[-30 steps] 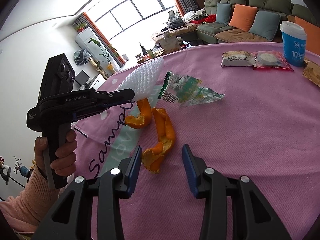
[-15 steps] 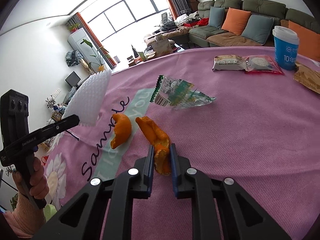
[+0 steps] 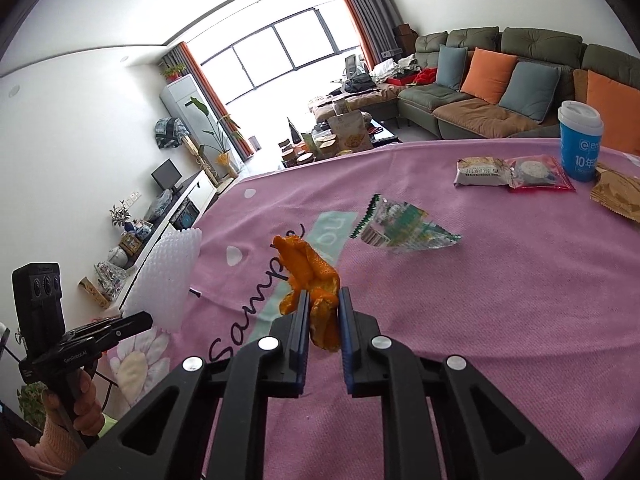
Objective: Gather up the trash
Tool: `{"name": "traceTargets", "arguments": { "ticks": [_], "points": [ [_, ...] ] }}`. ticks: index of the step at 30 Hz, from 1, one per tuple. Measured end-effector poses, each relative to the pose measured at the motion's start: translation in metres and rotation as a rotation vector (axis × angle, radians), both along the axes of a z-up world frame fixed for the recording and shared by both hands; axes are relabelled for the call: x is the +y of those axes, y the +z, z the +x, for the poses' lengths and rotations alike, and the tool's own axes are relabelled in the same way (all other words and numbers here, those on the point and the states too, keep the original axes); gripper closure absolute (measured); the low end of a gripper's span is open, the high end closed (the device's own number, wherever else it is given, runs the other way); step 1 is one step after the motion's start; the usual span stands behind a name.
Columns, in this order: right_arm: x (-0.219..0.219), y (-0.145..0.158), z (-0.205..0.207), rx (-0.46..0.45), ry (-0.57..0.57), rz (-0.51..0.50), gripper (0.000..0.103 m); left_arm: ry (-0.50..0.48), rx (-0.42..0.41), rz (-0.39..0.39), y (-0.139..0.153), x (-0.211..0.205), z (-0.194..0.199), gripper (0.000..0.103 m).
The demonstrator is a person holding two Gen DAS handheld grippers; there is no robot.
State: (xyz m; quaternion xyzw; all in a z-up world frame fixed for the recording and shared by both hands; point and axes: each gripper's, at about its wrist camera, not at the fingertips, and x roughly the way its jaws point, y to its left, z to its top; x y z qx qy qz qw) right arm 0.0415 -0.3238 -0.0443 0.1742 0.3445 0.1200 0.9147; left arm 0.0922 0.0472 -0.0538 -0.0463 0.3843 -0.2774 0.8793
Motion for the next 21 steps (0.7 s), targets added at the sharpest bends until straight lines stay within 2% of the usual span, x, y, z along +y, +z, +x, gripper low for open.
{"name": "traceTargets", "arguments": {
  "ticks": [3, 21],
  "points": [
    [0.017, 0.004, 0.001, -0.012, 0.049, 0.001, 0.091, 0.018, -0.003, -0.015, 0.001, 0.011, -0.009, 0.091],
    [0.114, 0.013, 0.026, -0.006, 0.320, 0.033, 0.091, 0.155, -0.060, 0.015, 0.015, 0.058, -0.044, 0.091]
  ]
}}
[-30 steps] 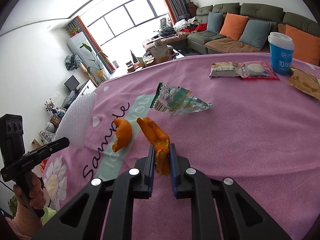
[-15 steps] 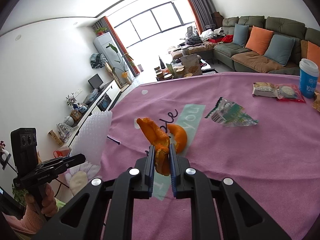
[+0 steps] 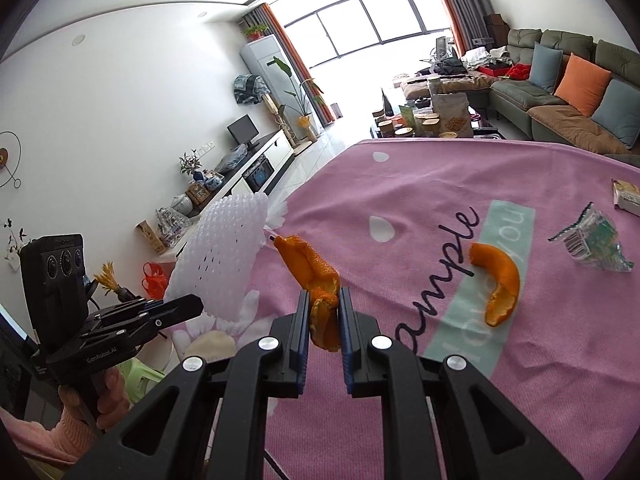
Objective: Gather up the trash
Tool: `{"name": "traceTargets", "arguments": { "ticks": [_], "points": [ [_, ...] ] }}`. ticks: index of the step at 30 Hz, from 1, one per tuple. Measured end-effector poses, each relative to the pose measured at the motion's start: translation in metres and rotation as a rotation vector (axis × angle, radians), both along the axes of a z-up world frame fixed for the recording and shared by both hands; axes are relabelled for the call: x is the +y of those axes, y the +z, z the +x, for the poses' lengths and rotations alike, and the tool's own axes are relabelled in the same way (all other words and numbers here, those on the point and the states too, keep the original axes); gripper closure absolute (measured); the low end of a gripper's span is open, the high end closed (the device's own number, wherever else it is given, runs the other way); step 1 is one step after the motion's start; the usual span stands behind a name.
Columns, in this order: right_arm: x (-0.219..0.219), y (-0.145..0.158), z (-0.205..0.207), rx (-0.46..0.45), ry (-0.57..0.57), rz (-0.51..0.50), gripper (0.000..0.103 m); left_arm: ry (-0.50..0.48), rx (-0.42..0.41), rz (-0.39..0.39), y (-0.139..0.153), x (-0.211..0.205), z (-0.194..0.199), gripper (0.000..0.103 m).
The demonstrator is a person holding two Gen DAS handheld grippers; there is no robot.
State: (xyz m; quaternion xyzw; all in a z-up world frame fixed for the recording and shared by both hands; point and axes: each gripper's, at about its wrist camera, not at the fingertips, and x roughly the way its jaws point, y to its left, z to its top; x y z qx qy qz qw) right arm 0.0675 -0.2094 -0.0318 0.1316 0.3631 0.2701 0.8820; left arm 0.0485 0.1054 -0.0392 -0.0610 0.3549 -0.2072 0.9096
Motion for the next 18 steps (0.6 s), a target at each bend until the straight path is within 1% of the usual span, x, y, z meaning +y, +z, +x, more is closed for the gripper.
{"name": "traceTargets", "arguments": {
  "ticks": [12, 18],
  "points": [
    [0.047, 0.002, 0.019, 0.013, 0.110, 0.004, 0.091, 0.110, -0.004, -0.001, 0.002, 0.053, -0.014, 0.091],
    [0.069, 0.005, 0.025, 0.012, 0.157, -0.004, 0.091, 0.165, -0.007, 0.008, 0.003, 0.070, -0.018, 0.091]
  ]
}}
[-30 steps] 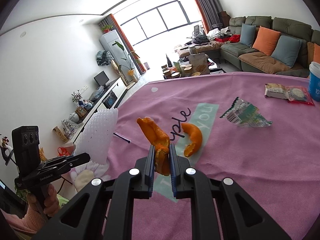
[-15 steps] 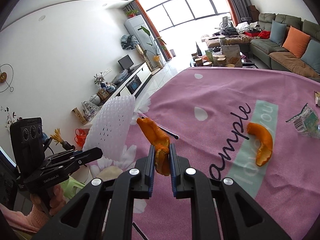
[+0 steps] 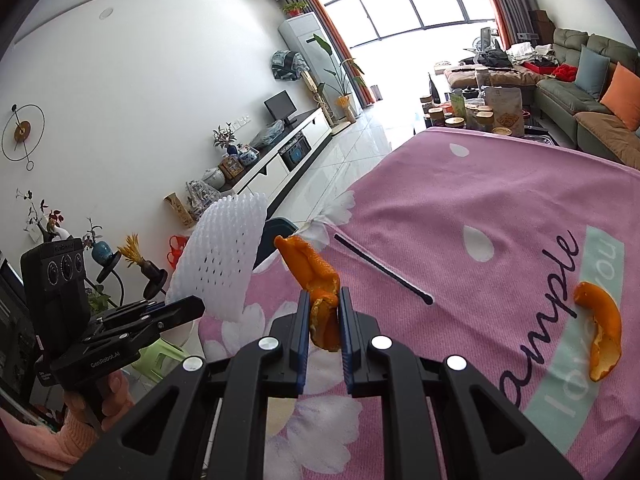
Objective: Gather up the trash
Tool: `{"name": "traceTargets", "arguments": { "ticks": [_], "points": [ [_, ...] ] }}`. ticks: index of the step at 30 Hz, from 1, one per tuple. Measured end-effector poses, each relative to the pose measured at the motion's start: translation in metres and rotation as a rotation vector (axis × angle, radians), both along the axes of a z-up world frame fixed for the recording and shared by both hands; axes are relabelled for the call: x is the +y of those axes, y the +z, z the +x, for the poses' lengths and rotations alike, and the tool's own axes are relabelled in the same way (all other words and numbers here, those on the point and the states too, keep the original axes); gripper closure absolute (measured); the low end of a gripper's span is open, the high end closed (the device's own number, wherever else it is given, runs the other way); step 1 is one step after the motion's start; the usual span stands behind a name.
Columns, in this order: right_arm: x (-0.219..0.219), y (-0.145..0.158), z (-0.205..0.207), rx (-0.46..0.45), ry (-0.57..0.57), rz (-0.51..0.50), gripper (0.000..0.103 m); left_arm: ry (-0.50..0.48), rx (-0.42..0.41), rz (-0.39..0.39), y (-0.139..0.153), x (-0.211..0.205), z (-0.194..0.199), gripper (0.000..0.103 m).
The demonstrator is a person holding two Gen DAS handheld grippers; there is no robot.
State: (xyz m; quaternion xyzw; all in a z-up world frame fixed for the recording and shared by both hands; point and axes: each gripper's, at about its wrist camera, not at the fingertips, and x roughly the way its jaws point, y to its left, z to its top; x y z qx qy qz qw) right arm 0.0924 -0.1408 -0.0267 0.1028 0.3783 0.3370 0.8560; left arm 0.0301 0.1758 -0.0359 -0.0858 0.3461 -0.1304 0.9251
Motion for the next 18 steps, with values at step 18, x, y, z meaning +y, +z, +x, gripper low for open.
{"name": "traceTargets", "arguments": {
  "ticks": [18],
  "points": [
    [0.071, 0.006, 0.012, -0.010, 0.143, -0.033, 0.091, 0.140, -0.005, 0.013, 0.005, 0.053, -0.007, 0.091]
  ]
}}
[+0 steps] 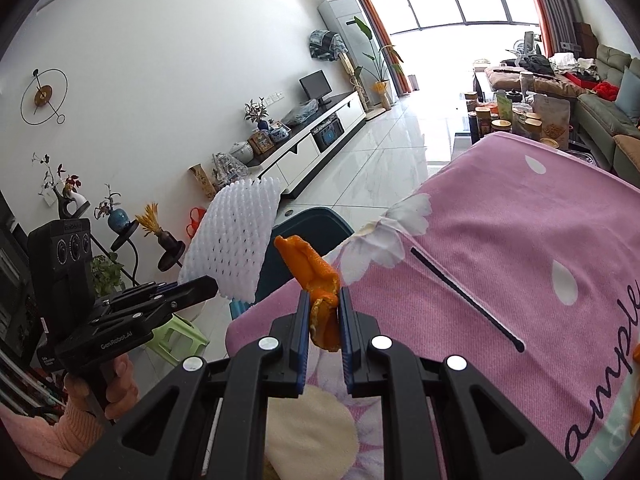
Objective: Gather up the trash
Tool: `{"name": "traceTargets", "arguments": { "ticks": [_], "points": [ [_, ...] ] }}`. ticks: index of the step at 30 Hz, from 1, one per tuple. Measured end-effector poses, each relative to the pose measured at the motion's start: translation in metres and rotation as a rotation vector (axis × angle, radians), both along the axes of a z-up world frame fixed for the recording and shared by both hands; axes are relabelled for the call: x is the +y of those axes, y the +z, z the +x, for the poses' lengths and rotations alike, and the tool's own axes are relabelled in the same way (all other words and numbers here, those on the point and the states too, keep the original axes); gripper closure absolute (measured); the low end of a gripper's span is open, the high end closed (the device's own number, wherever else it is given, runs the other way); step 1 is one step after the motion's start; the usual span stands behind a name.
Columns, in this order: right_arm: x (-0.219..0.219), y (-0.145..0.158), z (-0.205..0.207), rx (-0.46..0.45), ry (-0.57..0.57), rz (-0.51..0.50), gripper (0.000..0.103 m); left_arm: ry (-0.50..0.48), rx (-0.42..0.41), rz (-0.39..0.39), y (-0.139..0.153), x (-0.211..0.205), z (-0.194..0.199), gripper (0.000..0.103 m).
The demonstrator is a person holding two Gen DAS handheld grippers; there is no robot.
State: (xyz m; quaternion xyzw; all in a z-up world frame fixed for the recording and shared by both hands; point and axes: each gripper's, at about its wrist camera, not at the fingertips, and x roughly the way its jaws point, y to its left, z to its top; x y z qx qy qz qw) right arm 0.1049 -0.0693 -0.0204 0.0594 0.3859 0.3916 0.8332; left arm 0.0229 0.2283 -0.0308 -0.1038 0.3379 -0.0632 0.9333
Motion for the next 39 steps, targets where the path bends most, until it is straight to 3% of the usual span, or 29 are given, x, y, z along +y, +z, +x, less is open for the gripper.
{"name": "traceTargets", "arguments": {
  "ticks": [18, 39],
  "points": [
    [0.044, -0.001, 0.020, 0.006, 0.064, -0.028, 0.091, 0.069, 0.031, 0.004, -0.008, 0.033, 0.008, 0.091],
    [0.097, -0.013, 0.041, 0.040, 0.099, -0.110, 0.091, 0.113, 0.118, 0.015, -0.041, 0.046, 0.036, 0.091]
  ]
}}
